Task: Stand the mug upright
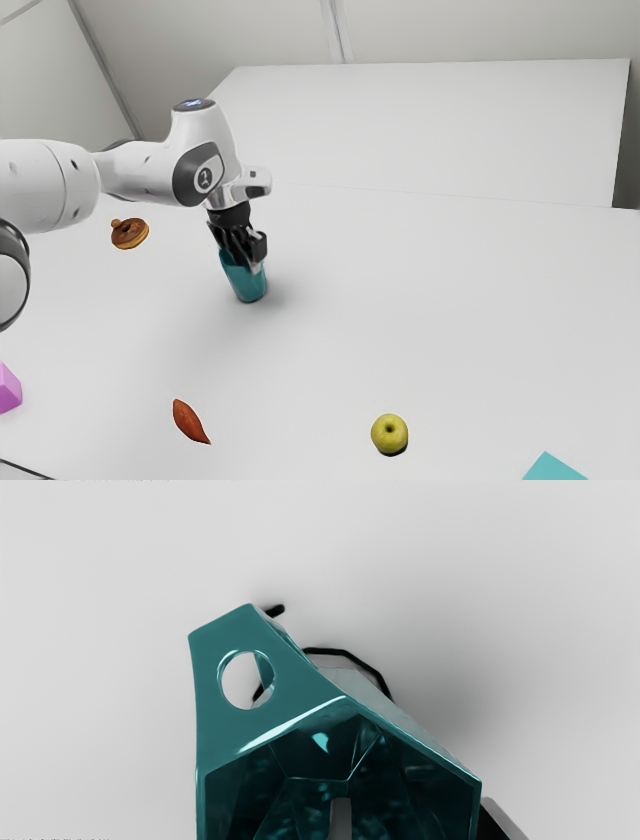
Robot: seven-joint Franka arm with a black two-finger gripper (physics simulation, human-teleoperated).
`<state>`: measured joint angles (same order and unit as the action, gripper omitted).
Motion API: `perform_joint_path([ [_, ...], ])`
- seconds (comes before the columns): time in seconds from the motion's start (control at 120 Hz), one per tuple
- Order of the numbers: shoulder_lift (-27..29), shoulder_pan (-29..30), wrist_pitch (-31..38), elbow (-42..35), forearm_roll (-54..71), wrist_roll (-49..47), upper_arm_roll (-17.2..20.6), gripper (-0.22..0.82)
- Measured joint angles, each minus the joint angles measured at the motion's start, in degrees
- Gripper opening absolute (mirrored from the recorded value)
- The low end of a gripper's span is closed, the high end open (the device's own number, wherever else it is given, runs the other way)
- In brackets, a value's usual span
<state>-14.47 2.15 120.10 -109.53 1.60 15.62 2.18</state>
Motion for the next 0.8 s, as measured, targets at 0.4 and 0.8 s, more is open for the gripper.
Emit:
perform_joint_path([
  [0.4,7.29,0.09,-10.09,10.66,-3.88,-2.10,0.07,0.54],
  [0.8,13.57,-0.18,-22.26,15.92,-4.17,-3.02,0.35,0.60],
])
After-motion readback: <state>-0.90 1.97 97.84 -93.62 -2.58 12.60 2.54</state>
